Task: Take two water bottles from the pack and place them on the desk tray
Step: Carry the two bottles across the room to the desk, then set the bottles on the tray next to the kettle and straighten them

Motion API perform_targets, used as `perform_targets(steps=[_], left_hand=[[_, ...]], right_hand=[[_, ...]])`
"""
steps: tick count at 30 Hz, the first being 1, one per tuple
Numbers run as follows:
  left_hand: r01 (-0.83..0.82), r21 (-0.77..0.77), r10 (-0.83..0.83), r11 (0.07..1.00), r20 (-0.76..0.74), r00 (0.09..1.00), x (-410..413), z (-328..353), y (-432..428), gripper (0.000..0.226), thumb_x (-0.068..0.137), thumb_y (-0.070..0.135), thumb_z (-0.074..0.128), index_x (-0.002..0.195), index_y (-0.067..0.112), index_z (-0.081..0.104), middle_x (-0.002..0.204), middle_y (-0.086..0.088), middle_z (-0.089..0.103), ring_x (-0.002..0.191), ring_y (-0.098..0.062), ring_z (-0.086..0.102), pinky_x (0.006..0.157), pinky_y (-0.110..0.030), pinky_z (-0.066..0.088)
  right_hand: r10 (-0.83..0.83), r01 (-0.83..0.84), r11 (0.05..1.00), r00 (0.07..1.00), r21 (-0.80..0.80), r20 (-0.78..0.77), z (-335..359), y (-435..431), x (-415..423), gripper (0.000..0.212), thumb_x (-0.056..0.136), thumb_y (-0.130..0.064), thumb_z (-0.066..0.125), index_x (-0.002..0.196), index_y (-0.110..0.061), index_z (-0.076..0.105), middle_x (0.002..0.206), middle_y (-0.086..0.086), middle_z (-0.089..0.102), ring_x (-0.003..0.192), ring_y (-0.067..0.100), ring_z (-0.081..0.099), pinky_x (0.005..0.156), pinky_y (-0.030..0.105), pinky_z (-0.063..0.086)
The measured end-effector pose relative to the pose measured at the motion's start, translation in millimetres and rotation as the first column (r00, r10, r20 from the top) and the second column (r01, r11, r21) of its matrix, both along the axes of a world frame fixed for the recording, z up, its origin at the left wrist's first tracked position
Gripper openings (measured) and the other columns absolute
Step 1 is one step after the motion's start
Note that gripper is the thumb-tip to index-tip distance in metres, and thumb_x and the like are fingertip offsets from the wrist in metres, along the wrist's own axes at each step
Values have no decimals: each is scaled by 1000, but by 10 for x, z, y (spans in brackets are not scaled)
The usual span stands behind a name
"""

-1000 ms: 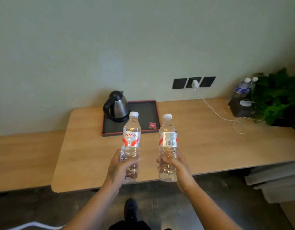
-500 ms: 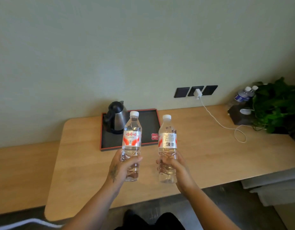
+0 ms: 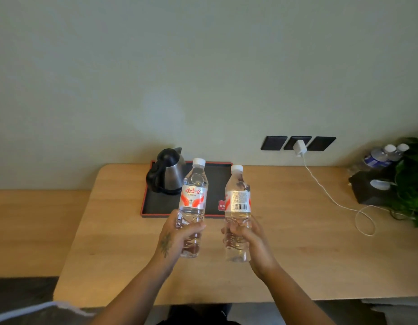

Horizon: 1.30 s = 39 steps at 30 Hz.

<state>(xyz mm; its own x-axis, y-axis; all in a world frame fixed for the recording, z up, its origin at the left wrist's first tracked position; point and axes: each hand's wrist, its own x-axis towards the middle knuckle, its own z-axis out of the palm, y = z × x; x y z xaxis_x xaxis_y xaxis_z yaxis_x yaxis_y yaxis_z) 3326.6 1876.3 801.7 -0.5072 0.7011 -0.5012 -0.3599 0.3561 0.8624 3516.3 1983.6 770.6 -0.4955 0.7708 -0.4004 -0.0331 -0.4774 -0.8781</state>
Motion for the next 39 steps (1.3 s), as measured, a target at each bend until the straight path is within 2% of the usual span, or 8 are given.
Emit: perform_targets(steps=[10, 15, 19, 22, 26, 29, 34, 39], left_hand=[[-122, -2, 122, 993, 26, 992, 205, -196, 266, 56, 52, 42, 92, 101, 18, 78, 76, -3, 77, 65, -20, 75, 54, -27, 60], [-80, -28, 82, 996, 65, 995, 122, -344, 364, 53, 60, 45, 93, 106, 25, 78, 85, -5, 80, 75, -25, 77, 62, -40, 62], [-24, -18, 25, 1000, 27, 999, -15, -505, 558, 61, 68, 63, 87, 120, 35, 74, 104, 0, 83, 94, -23, 80, 75, -38, 61], [19, -6, -19, 1000, -11, 1000, -161, -637, 821, 62, 68, 68, 82, 125, 48, 69, 114, 14, 82, 101, -6, 79, 76, -25, 60], [71, 51, -70, 996, -27, 997, -362, -955, 1282, 65, 75, 53, 86, 136, 47, 62, 126, 17, 78, 114, 1, 74, 90, -27, 55], [150, 91, -140, 984, -111, 984, -575, -1224, 1654, 59, 77, 51, 91, 129, 53, 62, 129, 17, 77, 119, -2, 73, 94, -26, 58], [266, 169, -224, 949, -232, 947, -942, -1782, 2282, 74, 85, 5, 89, 149, 20, 55, 142, -1, 73, 131, -18, 71, 109, -38, 59], [236, 179, -162, 955, -350, 923, -1139, -2138, 2664, 68, 77, -2, 93, 129, 32, 65, 132, 6, 72, 121, -3, 71, 99, -23, 61]], right_hand=[[111, -111, 990, 994, -91, -6, -235, 462, 16, 62, 68, -21, 82, 125, -2, 66, 100, 25, 73, 84, 35, 70, 85, 51, 52], [153, -153, 985, 988, -80, 1, -342, 581, -47, 57, 70, -24, 84, 122, -9, 69, 101, 22, 76, 85, 34, 72, 87, 51, 52], [208, -207, 978, 976, -24, 58, -443, 828, -120, 62, 73, -29, 87, 132, -23, 69, 113, 13, 79, 104, 31, 74, 88, 47, 56], [244, -246, 969, 967, 23, 77, -545, 1098, -231, 73, 76, -26, 89, 143, -35, 62, 132, 5, 77, 121, 25, 73, 99, 41, 58], [283, -287, 957, 957, 52, 66, -804, 1540, -459, 73, 80, -12, 88, 145, -31, 61, 134, 10, 76, 125, 29, 72, 99, 38, 59], [269, -275, 959, 960, 73, 82, -1051, 1880, -670, 78, 78, -1, 87, 147, -23, 59, 136, 12, 75, 125, 28, 73, 97, 38, 60], [290, -325, 921, 940, 215, 180, -1367, 2437, -990, 74, 82, 4, 86, 145, -24, 59, 139, 4, 74, 130, 22, 71, 105, 40, 61], [235, -338, 890, 916, 307, 327, -1618, 2828, -1231, 67, 83, -1, 88, 142, -19, 61, 137, 2, 74, 127, 20, 71, 110, 51, 58]])
